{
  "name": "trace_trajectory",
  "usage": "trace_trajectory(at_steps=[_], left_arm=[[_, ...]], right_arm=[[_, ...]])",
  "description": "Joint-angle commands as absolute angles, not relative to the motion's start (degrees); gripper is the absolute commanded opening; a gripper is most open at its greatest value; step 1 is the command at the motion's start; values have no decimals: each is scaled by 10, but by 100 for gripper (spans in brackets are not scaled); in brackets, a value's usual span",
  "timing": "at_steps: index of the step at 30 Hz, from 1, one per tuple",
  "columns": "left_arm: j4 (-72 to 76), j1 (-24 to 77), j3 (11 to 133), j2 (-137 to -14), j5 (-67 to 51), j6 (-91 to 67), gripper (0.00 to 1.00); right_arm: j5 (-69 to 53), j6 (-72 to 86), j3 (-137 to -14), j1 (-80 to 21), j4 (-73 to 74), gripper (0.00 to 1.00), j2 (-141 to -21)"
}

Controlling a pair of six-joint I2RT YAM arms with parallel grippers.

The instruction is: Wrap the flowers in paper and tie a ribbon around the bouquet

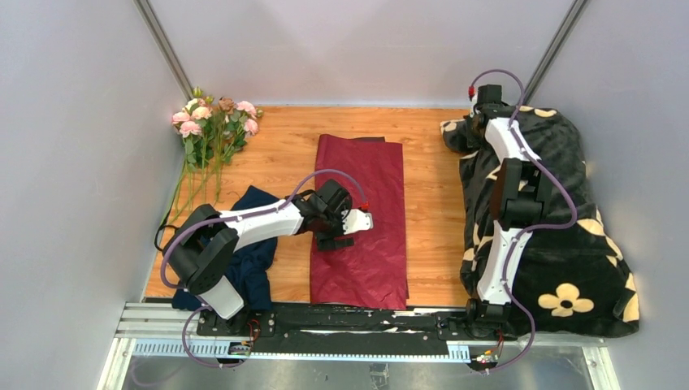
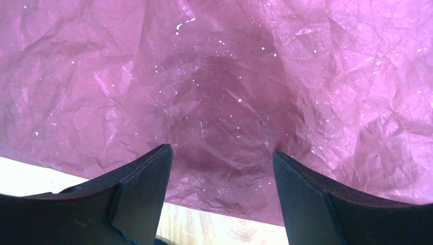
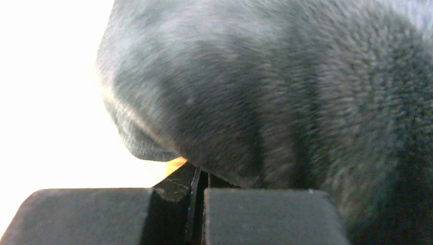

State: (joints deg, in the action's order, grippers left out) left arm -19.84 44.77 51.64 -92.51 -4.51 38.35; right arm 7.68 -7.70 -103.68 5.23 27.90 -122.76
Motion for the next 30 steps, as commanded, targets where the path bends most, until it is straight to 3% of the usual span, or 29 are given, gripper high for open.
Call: trace_trajectory(at_steps=[1,3,4,7,8,19,30], left_arm=[[-278,442,587,-910,-84,356,81],[-303,433,616,-892,-97,343,83],[-316,428,632,-883,-105,338,84],[-367,410,673,-850,-122,326,88],[-376,406,676,-843,-121,324,89],[-429,396,541,-675,-87,338,95],[-437,437,488,-675,-69,335,100]], right_arm=[[-29,-101,-1054,12,300,2,-1097],[-108,-59,-1024,-23,291,8,-1044],[-130,-33,-997,-40,279,18,-1016],[-127,47,-896,-98,261,73,-943],[-122,57,-878,-109,264,80,-933],[-88,185,-566,-240,356,82,-791],[-206,243,-355,-289,287,79,-731]])
